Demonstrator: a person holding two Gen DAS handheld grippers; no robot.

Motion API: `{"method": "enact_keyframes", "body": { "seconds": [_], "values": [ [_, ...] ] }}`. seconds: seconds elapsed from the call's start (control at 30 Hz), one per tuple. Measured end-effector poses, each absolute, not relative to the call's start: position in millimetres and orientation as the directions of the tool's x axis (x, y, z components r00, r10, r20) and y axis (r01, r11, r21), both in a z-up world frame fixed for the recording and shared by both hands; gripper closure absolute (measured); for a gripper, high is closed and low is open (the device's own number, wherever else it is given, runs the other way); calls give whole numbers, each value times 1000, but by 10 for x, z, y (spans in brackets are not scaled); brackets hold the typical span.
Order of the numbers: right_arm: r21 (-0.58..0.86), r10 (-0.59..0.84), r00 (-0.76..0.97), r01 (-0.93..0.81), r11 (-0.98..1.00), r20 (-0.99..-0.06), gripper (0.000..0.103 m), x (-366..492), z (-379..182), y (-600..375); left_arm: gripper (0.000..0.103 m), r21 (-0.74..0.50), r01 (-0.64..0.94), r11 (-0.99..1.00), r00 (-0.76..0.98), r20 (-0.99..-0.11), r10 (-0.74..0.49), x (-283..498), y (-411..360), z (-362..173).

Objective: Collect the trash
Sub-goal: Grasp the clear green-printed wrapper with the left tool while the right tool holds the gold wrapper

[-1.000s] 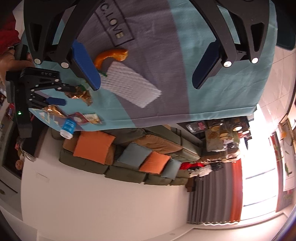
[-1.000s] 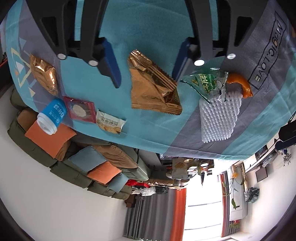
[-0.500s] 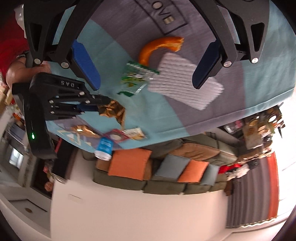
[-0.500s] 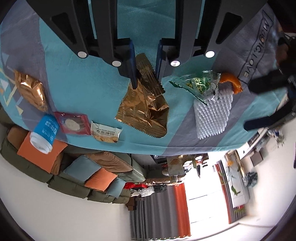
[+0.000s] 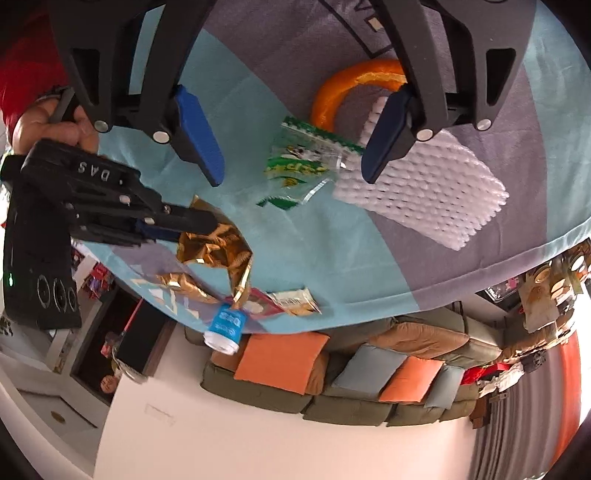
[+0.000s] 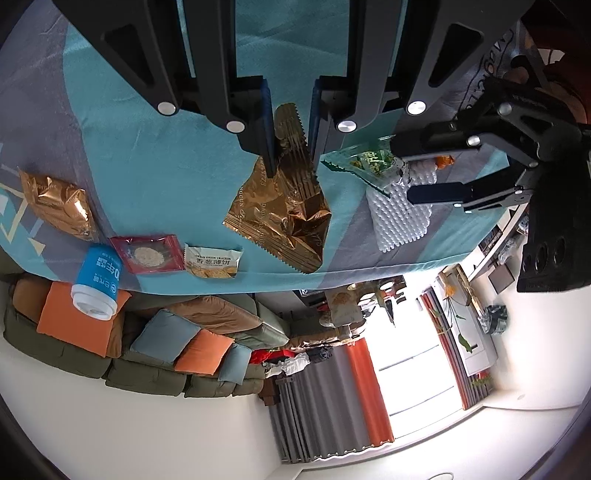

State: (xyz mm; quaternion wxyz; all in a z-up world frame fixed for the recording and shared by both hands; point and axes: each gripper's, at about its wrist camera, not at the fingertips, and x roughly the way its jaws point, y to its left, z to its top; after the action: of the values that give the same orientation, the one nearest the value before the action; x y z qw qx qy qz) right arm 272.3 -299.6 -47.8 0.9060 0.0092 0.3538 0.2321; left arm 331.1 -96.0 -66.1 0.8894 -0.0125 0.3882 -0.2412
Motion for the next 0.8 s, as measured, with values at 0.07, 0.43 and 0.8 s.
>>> {"method": "enact_keyframes", "body": {
  "seconds": [0.07, 0.43, 0.8],
  "values": [
    [183, 429, 644, -415, 892, -634, 88, 2719, -467, -3006, 32, -212, 423, 881, 568, -696, -440, 3323, -996, -702],
    [193, 436, 649, -412, 890, -624, 88, 2653, -451, -3051, 58, -190, 430, 883, 537, -732, -419, 3354, -1097, -818],
    [192, 432, 663, -405, 894, -611, 88, 2622, -392, -3085, 90, -188, 458, 869, 533, -724, -438, 3326, -1148, -779]
  ]
}}
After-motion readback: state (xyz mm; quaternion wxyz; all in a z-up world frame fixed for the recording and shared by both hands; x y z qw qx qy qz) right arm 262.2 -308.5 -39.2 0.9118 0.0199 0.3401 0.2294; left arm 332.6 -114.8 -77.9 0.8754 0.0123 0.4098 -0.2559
